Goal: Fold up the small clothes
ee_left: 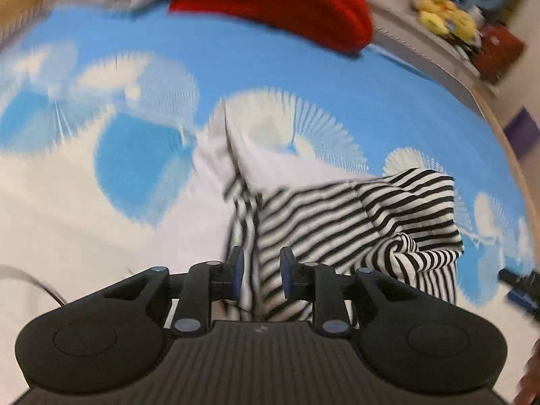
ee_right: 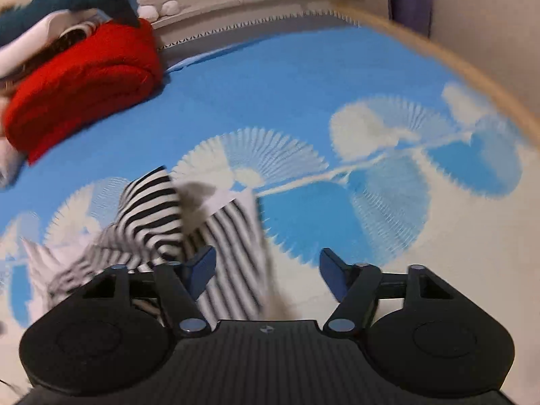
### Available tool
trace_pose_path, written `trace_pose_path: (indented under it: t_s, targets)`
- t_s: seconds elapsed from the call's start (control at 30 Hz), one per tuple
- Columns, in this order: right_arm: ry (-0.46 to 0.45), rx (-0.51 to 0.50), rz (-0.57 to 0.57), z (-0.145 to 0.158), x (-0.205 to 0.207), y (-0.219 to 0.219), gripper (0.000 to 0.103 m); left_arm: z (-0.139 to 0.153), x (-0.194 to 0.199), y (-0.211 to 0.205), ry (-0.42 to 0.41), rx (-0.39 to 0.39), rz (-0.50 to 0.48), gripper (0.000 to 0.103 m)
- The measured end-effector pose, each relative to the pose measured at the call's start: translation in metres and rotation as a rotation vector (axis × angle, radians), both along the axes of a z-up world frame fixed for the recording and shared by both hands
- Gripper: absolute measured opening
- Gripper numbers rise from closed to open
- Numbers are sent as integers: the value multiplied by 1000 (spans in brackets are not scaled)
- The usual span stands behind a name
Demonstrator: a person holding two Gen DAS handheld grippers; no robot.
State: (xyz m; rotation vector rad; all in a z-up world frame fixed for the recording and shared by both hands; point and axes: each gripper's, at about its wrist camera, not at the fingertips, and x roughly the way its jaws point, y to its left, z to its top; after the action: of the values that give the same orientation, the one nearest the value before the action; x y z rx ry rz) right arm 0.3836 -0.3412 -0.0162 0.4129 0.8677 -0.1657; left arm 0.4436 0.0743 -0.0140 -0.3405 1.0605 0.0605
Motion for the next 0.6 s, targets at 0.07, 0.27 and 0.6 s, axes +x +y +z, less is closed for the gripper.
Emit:
trace_pose_path:
  t_s: [0.07,0.27,0.6]
  targets:
    - [24,96,-5,-10,4,4,65,-28,-1,-2,127,-60,42,51]
    - [75,312,-9,-30,26,32,66,-62,11,-4,250,-175,90,51]
    - [125,366,-53,-52,45,62,67,-65,16,-16,249,-128,80,50]
